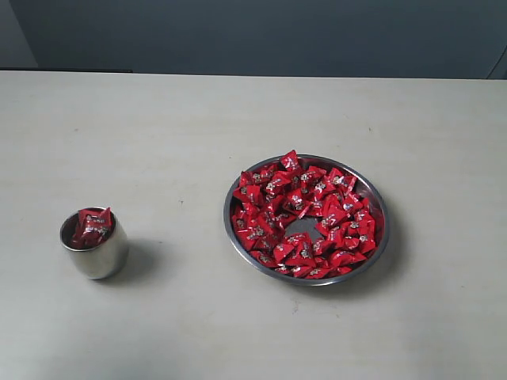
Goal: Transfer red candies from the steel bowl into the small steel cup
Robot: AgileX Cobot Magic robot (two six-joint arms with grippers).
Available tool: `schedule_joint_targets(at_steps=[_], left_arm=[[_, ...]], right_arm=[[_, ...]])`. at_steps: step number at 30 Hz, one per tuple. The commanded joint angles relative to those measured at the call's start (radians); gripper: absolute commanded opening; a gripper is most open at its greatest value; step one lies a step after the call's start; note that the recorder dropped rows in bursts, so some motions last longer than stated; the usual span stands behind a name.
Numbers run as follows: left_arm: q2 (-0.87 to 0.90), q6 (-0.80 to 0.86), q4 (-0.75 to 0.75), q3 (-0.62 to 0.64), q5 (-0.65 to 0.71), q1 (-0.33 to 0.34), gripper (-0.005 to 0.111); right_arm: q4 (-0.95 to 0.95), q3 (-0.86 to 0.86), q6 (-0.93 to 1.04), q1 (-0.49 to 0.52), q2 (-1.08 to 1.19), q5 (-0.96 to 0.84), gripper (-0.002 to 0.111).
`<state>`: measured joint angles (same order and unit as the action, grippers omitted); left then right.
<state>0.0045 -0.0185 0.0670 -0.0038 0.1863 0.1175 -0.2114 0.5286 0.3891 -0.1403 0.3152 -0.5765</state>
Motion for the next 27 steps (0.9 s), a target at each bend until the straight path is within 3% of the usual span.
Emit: schedule_joint_targets(at_steps=[1,9,27], left_arm=[[-0.004,-0.001,0.001,0.004,-0.005,0.001,0.0],[-0.004,-0.001,0.001,0.004,-0.005,0.001,0.0],[-0.004,-0.001,0.001,0.004,-0.006,0.001,0.0]], right_arm=[[-0.013,-0.026,0.0,0.081,-0.06,-0.002,-0.001],[-0.074,-0.144,0.0,0.216,-0.178,0.063,-0.001],[-0.107,-0.334,-0.026,0.221,-0.249,0.171,-0.001]])
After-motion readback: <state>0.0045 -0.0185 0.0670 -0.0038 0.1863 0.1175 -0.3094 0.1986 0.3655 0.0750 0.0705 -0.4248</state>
